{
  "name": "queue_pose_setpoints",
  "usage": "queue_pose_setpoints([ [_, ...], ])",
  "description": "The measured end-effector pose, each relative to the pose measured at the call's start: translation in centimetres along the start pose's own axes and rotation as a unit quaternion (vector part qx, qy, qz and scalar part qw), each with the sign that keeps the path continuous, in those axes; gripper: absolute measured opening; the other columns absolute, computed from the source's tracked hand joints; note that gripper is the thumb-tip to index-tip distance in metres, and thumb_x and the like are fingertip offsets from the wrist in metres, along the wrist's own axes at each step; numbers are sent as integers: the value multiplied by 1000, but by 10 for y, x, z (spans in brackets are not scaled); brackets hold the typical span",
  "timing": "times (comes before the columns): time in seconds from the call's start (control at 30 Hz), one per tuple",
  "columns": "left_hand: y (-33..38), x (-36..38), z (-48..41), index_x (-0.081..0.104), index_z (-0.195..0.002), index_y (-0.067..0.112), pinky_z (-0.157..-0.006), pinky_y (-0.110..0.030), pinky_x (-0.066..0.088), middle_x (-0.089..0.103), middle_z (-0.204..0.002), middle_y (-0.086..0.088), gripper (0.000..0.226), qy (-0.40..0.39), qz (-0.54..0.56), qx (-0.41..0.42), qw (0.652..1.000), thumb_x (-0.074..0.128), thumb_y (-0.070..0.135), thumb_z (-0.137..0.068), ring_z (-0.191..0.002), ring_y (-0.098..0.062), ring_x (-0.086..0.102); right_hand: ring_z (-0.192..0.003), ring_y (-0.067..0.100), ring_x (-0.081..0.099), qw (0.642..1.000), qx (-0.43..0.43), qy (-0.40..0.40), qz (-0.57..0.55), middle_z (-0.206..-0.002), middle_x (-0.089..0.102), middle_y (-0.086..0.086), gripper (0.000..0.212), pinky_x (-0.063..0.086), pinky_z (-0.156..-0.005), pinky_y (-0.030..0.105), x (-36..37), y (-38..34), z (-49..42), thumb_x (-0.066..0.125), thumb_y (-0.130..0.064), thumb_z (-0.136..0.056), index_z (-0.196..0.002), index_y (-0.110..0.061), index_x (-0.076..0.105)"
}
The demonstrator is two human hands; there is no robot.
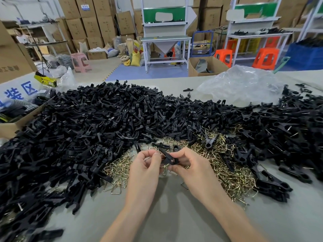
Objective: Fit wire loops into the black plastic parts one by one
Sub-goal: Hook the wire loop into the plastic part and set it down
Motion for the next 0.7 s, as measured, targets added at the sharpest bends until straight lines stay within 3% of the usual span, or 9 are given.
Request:
queue_pose_setpoints([
  [0.1, -4, 4, -1, 62, -104, 9, -73, -35, 61, 78, -90, -8, 7, -25, 28, -31, 999, 59, 14, -99, -83, -28, 75, -90, -8, 68, 1000, 4, 2, -2, -96, 72, -27, 26, 47, -75, 6, -1, 0, 1, 80, -9, -85, -96, -30, 69],
  [0.2, -12, 8, -4, 63, -98, 6, -63, -30, 57, 76, -89, -10, 5, -63, 111, -97, 987, 62, 11, -97, -75, -21, 71, -88, -4, 70, 999, 27, -3, -37, -93, 74, -23, 26, 53, -63, 13, -2, 5, 1, 77, -10, -88, -97, -32, 69],
  [0.33, -14, 14, -6, 74, -92, 6, -60, -32, 57, 69, -85, -13, 19, -181, 132, -149, 963, 70, 24, -86, -64, -18, 63, -87, 8, 69, 991, 72, -52, -104, -101, 72, -15, 31, 56, -55, 27, 3, 8, 3, 78, -15, -87, -100, -42, 70],
  [0.47, -13, 31, 15, 66, -123, -1, -63, -33, 59, 65, -91, -11, 57, -343, 186, -210, 896, 79, 37, -82, -71, -18, 65, -93, 17, 72, 983, 73, -81, -144, -101, 75, -3, 32, 56, -83, 56, 6, 0, 2, 79, -11, -85, -101, -38, 74],
  [0.53, -8, 35, 23, 65, -128, 6, -65, -32, 59, 65, -97, -9, 59, -400, 200, -214, 868, 78, 44, -85, -79, -17, 65, -96, 27, 72, 979, 78, -96, -161, -102, 75, 0, 31, 49, -86, 69, 7, 1, 2, 80, -11, -84, -102, -36, 75],
  [0.6, -2, 37, 27, 60, -134, 9, -69, -33, 59, 64, -105, -8, 55, -440, 197, -202, 853, 71, 43, -91, -86, -18, 64, -98, 34, 70, 979, 68, -112, -158, -103, 75, 0, 34, 51, -84, 67, 9, -1, 2, 79, -9, -85, -101, -38, 76],
  [0.67, 0, 40, 32, 55, -139, 11, -74, -36, 57, 62, -111, -10, 50, -467, 187, -190, 843, 66, 35, -97, -92, -20, 61, -98, 27, 70, 982, 43, -119, -141, -105, 75, -4, 41, 61, -77, 40, 8, -6, 3, 76, -2, -86, -100, -40, 76],
  [0.7, -1, 42, 33, 53, -140, 12, -77, -38, 56, 60, -111, -11, 50, -467, 181, -189, 845, 67, 33, -97, -94, -22, 59, -98, 18, 70, 985, 30, -119, -118, -107, 73, -9, 45, 58, -80, 28, 8, -7, 4, 74, 0, -87, -100, -42, 76],
])
Point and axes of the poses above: each hand's wrist, its own z-axis away from the middle knuckle, its own x-axis out of the palm, y = z × x, the point moved 9 cm from there along -z, towards the middle knuckle
